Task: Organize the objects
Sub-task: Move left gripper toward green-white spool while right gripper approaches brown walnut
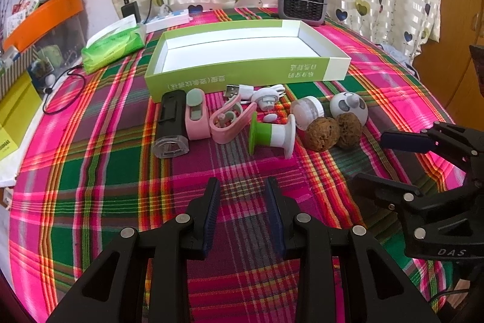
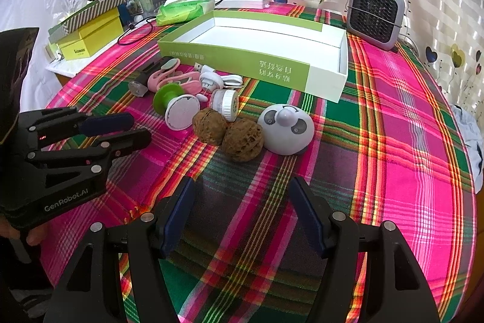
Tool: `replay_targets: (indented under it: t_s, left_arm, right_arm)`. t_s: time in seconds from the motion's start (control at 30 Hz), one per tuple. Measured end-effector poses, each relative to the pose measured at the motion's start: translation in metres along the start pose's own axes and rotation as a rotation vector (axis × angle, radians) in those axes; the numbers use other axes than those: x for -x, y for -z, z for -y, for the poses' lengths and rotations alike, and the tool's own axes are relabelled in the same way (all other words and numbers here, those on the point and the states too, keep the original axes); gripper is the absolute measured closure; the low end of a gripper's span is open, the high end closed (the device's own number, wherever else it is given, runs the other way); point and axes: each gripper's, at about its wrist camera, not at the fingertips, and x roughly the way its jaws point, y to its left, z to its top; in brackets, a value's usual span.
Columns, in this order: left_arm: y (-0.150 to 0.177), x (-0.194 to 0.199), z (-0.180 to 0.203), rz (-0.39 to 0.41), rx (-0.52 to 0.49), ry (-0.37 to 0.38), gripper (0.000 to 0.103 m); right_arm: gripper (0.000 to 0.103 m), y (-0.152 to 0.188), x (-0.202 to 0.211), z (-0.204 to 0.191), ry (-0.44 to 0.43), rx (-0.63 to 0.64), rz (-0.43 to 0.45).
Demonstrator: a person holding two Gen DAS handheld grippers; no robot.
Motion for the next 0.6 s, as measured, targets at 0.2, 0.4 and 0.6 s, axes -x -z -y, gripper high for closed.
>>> replay_targets:
  t_s: [0.2,0.4,0.6]
  left_arm:
    - [-0.003,0.004,0.001,0.011,-0.011,0.033,0.074]
    - [-0.007,0.005,0.002,0.026,-0.012,0.061,0.073]
    - [-0.01,0.005,0.003,0.034,-0.018,0.082,0.069]
  right_arm:
    - [0.042,-0.004,-0.002,0.003,-0.004,-0.008,0.004]
    - [0.047,-0.008,-0.004,0.006,-0.009,-0.014,0.006]
    - [0.052,-0.012,-0.006,0.008,-0.018,-0.02,0.009]
